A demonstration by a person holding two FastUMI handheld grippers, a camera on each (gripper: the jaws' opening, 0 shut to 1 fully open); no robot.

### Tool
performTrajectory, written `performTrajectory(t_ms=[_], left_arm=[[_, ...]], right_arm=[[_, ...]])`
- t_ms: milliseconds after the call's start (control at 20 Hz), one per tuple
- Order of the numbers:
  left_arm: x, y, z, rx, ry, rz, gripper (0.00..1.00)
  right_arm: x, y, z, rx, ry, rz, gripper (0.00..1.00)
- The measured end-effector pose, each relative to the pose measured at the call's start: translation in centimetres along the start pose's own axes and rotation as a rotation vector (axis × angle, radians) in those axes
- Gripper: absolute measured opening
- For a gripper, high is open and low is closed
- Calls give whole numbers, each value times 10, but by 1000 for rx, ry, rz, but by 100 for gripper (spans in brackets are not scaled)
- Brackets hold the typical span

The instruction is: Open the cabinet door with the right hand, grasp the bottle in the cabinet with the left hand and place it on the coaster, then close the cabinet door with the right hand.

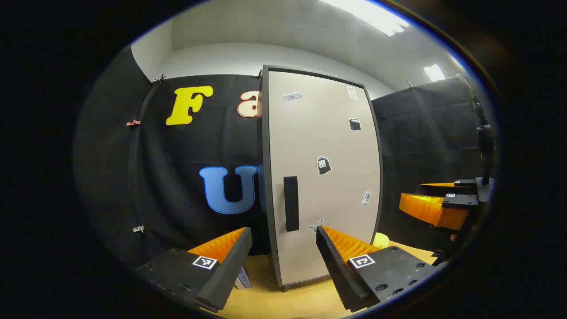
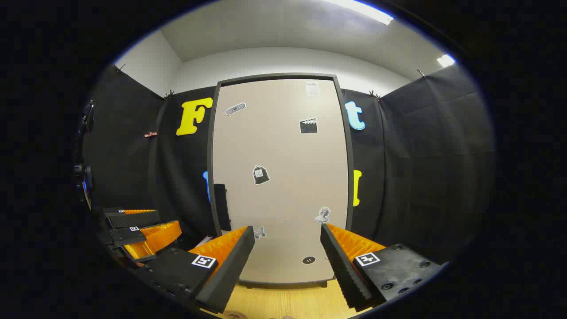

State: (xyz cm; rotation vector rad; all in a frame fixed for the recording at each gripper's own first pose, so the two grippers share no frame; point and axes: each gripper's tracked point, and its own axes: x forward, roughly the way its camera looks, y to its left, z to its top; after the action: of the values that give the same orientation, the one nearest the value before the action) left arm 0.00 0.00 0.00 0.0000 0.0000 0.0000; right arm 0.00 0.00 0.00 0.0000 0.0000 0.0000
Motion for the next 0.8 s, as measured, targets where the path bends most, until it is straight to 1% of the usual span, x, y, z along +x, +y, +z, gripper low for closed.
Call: performTrajectory(t_ms=[100, 300, 800], left_arm=[[1, 0, -1, -9, 3, 0, 92], [5, 2, -4, -16, 8, 1, 93], [8, 11, -4, -7, 6, 23, 92]], right_arm=[[2, 3, -1, -2, 2, 11, 98], [7, -1, -2, -27, 1, -16, 98], [16, 3, 0, -7, -12, -7, 98]])
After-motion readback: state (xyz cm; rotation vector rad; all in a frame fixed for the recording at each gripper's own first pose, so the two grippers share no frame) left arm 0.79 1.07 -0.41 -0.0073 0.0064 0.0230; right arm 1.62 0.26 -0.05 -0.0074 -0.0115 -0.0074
